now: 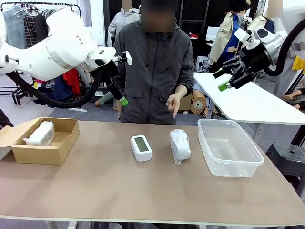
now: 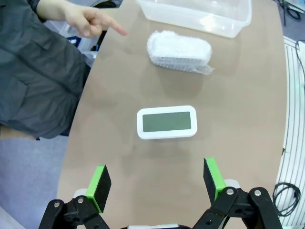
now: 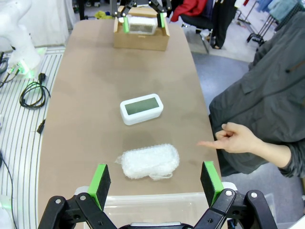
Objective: Separate and place wrapped and unwrapped clocks.
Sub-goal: Pick up the Digital clock indicated by the person.
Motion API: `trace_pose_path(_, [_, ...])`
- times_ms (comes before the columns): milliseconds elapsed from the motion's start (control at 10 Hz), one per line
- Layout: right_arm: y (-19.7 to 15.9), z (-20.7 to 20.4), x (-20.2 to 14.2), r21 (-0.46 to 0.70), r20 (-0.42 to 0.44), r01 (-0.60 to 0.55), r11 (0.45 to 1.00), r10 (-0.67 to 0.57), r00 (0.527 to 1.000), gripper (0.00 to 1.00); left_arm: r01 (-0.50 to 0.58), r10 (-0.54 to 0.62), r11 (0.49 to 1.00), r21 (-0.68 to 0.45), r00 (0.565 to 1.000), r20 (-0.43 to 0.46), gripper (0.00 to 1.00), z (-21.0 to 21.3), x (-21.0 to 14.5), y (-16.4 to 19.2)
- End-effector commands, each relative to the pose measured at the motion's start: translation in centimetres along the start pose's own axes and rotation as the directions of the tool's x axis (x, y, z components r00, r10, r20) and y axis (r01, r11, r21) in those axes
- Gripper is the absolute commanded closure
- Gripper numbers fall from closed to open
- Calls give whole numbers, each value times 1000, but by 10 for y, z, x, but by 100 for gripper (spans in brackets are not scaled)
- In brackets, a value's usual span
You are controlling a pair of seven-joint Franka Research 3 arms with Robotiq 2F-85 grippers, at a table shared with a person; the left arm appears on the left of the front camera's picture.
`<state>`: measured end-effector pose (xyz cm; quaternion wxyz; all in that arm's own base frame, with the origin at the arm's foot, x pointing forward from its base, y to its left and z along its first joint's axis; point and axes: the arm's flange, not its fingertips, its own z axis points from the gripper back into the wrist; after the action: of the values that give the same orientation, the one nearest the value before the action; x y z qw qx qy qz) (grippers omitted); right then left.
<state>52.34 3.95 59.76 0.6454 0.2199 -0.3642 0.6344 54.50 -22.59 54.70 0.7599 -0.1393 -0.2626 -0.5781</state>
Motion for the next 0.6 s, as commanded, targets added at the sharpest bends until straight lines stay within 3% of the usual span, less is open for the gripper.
trace_pose_path(0, [0,1,0,-3,-9,-5,1000,5,1000,0,5,-5,1000,3,1000,-15,0,5,-2,1])
trace_pose_path(300, [0,1,0,-3,-9,-5,1000,5,1000,0,2,-2,1000,2,1000,-3,0,1,0,1])
trace_pose_path(500, [0,1,0,-3,-9,-5,1000,5,1000,0,-146,143,989,-4,976,-166,0,-25,21,3])
